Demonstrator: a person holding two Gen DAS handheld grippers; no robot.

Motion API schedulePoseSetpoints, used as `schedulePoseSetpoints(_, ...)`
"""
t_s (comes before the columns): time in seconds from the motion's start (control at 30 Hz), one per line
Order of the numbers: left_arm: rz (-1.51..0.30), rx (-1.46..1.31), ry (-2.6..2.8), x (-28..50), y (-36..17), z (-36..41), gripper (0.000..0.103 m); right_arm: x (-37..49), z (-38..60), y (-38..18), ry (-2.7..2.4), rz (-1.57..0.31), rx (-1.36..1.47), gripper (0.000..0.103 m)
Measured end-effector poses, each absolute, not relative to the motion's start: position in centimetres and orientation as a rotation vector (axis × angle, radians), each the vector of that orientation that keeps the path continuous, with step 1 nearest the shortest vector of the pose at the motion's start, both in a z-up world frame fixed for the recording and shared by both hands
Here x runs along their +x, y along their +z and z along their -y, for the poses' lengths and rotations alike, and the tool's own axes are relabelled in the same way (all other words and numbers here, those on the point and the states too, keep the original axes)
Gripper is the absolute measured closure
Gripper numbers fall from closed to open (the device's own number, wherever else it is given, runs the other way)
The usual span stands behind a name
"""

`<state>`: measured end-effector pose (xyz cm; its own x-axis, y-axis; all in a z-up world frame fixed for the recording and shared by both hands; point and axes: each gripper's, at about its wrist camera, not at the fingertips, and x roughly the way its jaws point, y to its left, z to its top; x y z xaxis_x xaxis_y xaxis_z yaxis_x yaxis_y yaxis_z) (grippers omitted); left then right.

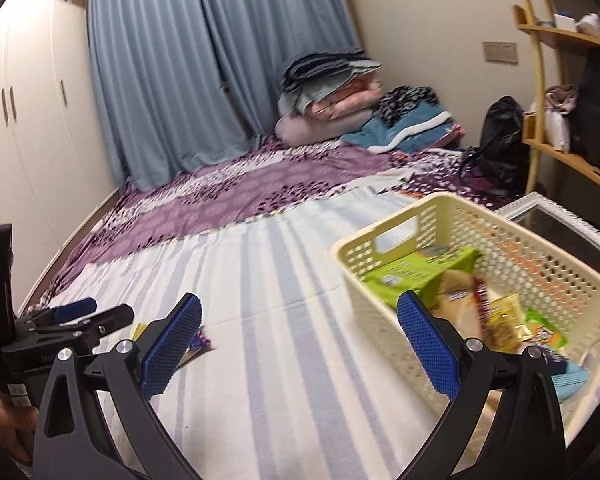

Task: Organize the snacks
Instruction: 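Move both grippers back over the yellow biscuit and Mixx cracker packs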

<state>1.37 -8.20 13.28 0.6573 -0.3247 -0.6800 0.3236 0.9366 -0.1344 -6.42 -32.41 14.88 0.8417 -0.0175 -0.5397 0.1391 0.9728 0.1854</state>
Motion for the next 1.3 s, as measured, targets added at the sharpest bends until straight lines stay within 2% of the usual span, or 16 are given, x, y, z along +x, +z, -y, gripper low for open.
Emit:
schedulePoseSetpoints(0.7, -0.819, -0.168, -0.163, 1.3, 9.5, -4.8, 0.004, 0.4, 20.4, 7.8, 0.129, -0.838, 0.099, 0.006)
schedulePoseSetpoints(1.3, -0.861, -0.212, -0.119, 2.0, 7.3, -7.9, 0.004, 4.2, 16.2, 5.2, 0.17, -0.901, 0.057, 0.006)
